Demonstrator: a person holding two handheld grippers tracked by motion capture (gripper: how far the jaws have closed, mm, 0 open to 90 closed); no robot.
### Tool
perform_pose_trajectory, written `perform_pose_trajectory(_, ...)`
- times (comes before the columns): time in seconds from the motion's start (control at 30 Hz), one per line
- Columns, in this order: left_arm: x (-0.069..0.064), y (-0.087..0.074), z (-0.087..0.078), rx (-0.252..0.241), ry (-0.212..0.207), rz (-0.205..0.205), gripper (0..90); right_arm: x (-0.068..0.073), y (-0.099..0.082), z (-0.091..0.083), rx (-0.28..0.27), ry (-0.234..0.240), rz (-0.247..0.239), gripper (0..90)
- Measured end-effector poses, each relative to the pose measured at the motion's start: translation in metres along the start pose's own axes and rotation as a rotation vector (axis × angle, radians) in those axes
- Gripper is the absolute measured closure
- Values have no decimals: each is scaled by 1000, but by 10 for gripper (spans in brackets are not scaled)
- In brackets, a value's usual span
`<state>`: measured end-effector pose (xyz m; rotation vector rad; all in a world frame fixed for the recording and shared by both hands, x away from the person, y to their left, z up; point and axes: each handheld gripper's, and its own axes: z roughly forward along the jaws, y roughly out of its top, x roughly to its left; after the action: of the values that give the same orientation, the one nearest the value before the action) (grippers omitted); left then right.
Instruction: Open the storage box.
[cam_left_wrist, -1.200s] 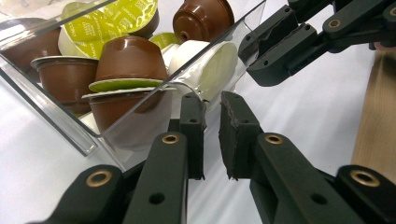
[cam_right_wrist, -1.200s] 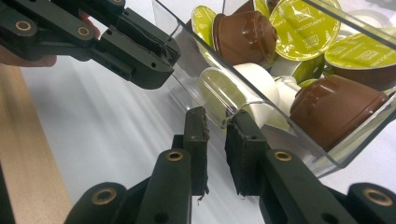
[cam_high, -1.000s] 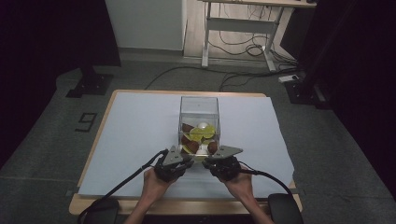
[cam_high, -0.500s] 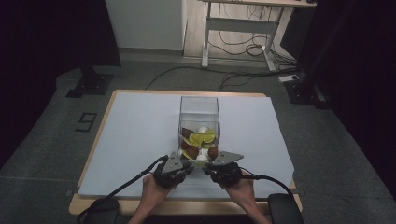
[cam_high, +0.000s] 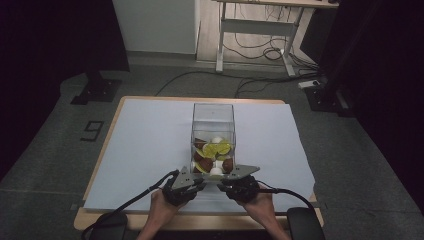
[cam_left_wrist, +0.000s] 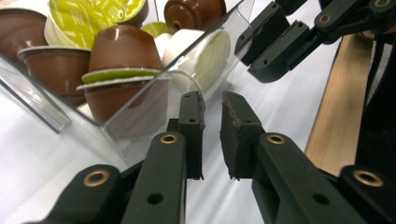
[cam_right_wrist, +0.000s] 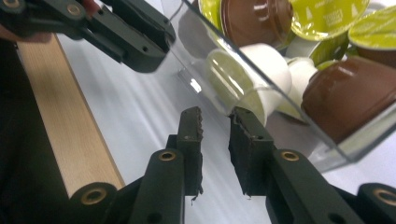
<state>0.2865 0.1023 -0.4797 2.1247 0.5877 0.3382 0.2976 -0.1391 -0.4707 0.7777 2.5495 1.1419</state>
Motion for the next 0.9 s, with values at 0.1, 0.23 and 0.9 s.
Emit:
perform_pose_trajectory(0.1, 2, -3, -3, 18, 6, 0, 742, -1, -3, -3, 2, 2, 2, 684)
perform_pose_trajectory(0.23, 6, -4, -7, 46, 6, 4, 665, -3, -6, -6, 7, -2, -7, 605)
perform_pose_trajectory(0.9, 41, -20, -21, 120, 3, -81, 429, -26, -21, -28, 46, -59, 12, 448)
